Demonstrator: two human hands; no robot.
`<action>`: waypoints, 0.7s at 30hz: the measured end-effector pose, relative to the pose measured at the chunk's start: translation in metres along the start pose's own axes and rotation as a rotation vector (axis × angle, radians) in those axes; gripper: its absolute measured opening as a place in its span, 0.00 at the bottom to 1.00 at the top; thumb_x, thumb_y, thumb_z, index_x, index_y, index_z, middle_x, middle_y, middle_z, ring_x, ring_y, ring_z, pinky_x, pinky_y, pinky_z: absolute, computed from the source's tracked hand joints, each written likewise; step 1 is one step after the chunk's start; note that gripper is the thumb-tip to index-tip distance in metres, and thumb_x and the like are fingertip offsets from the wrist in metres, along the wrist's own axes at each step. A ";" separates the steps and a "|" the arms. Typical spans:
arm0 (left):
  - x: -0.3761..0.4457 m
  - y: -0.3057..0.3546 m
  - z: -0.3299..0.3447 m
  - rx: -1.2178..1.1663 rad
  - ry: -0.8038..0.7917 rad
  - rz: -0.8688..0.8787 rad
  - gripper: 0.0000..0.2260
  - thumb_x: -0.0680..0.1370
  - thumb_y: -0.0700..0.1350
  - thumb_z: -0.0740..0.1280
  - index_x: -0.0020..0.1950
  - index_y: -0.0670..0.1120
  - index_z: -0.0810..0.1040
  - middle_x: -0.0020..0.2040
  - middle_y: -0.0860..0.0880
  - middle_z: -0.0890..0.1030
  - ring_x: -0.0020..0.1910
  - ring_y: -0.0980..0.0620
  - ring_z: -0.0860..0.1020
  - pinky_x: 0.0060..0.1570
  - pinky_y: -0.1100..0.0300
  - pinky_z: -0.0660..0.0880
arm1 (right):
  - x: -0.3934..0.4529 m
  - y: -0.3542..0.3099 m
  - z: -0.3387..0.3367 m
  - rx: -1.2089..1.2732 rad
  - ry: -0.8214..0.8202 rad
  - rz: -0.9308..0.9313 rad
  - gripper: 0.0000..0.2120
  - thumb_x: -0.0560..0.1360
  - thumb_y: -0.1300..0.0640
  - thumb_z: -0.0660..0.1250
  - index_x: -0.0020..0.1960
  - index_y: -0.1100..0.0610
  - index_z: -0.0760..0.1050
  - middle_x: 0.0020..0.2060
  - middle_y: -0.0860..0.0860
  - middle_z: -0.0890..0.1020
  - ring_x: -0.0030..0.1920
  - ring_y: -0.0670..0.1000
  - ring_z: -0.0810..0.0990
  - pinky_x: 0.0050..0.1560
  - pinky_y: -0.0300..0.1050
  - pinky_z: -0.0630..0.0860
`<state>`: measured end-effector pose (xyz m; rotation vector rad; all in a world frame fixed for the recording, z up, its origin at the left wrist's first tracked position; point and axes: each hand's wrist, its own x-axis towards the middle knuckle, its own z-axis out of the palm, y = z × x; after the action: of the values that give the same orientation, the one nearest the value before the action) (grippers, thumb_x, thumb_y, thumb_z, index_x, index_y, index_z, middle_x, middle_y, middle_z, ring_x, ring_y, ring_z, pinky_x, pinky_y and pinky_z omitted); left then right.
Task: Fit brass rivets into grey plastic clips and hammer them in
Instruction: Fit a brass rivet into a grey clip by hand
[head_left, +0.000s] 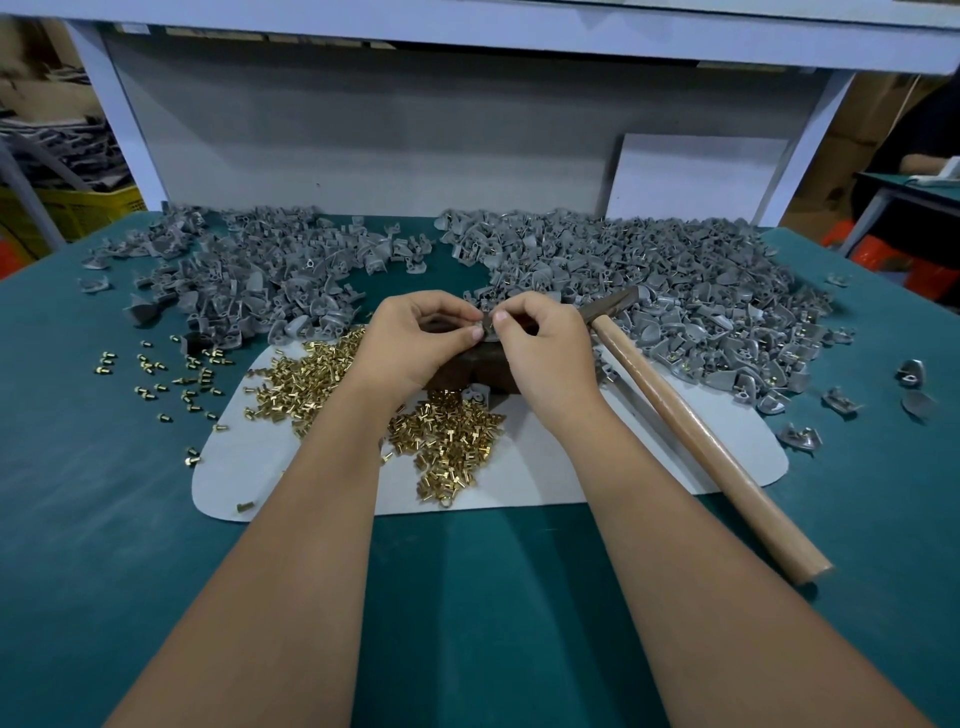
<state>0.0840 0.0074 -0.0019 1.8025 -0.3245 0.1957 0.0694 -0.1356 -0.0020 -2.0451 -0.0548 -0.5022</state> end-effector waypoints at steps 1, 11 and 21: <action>0.000 0.000 0.000 -0.004 -0.001 -0.001 0.07 0.72 0.36 0.75 0.44 0.48 0.83 0.42 0.49 0.84 0.44 0.56 0.82 0.49 0.63 0.79 | 0.000 0.000 0.000 -0.024 0.002 -0.019 0.04 0.75 0.55 0.66 0.44 0.50 0.79 0.42 0.46 0.79 0.55 0.52 0.74 0.55 0.47 0.72; -0.001 0.001 0.003 -0.021 0.008 0.003 0.06 0.73 0.34 0.73 0.45 0.43 0.83 0.41 0.50 0.83 0.42 0.59 0.81 0.47 0.67 0.78 | 0.002 -0.009 0.003 -0.274 0.049 -0.061 0.09 0.75 0.57 0.67 0.38 0.46 0.74 0.37 0.42 0.72 0.54 0.51 0.72 0.51 0.48 0.71; -0.004 0.008 0.005 0.107 0.063 -0.024 0.05 0.73 0.38 0.74 0.45 0.47 0.83 0.42 0.51 0.84 0.44 0.56 0.82 0.48 0.63 0.77 | -0.004 -0.008 0.008 -0.219 0.070 -0.051 0.05 0.77 0.55 0.66 0.42 0.49 0.77 0.43 0.44 0.76 0.54 0.50 0.70 0.52 0.51 0.71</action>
<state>0.0776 0.0010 0.0025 1.9004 -0.2521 0.2565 0.0664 -0.1243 -0.0002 -2.2424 -0.0106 -0.6349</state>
